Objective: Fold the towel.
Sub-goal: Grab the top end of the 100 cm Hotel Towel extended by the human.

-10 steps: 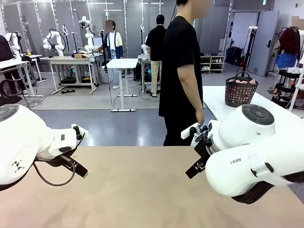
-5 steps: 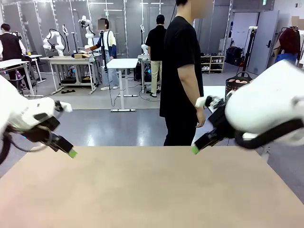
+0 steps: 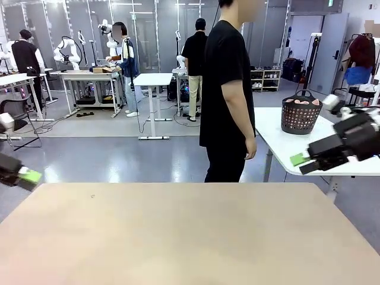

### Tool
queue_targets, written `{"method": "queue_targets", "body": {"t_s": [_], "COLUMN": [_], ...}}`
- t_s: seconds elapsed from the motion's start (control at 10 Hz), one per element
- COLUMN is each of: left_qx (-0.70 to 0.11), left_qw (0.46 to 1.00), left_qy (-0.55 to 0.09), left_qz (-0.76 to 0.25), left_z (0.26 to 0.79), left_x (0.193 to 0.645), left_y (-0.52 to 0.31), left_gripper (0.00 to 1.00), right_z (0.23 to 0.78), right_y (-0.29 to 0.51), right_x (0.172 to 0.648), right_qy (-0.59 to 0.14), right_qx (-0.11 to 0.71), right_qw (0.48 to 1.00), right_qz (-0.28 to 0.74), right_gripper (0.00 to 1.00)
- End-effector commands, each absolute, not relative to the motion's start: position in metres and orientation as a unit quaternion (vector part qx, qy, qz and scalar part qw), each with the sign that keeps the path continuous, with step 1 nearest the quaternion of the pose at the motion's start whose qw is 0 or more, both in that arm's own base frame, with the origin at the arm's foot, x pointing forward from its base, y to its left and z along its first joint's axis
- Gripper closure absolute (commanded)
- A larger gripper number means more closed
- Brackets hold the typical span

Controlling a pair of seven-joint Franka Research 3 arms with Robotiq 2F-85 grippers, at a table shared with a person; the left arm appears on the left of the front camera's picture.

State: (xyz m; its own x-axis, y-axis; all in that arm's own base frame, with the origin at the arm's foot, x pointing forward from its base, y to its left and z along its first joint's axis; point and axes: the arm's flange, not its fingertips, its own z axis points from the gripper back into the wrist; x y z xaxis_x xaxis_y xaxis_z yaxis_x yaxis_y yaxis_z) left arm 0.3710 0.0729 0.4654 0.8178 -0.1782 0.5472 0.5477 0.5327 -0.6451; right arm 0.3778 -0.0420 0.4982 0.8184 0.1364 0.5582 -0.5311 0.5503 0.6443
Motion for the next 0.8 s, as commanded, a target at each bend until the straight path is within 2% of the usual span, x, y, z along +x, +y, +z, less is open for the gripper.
{"method": "queue_targets", "body": {"t_s": [0.0,0.4,0.7], "left_qx": [-0.493,-0.57,-0.578], "left_qw": [0.824,0.763,0.762], "left_qy": [-0.215,-0.286,-0.286], "left_qz": [-0.18,-0.101,-0.054], "left_z": [0.444,0.41,0.407], "left_x": [0.372,0.336,0.324], "left_y": [0.125,0.213,0.24], "left_gripper": [0.0,0.0,0.0], "right_z": [0.485,0.462,0.457], "right_y": [-0.081,-0.172,-0.185], "right_x": [0.37,0.337,0.328], "right_qy": [-0.224,-0.234,-0.23], "right_qx": [0.466,0.556,0.566], "right_qw": [0.839,0.79,0.785], "right_qz": [0.171,0.106,0.098], "right_gripper": [0.0,0.0,0.0]}}
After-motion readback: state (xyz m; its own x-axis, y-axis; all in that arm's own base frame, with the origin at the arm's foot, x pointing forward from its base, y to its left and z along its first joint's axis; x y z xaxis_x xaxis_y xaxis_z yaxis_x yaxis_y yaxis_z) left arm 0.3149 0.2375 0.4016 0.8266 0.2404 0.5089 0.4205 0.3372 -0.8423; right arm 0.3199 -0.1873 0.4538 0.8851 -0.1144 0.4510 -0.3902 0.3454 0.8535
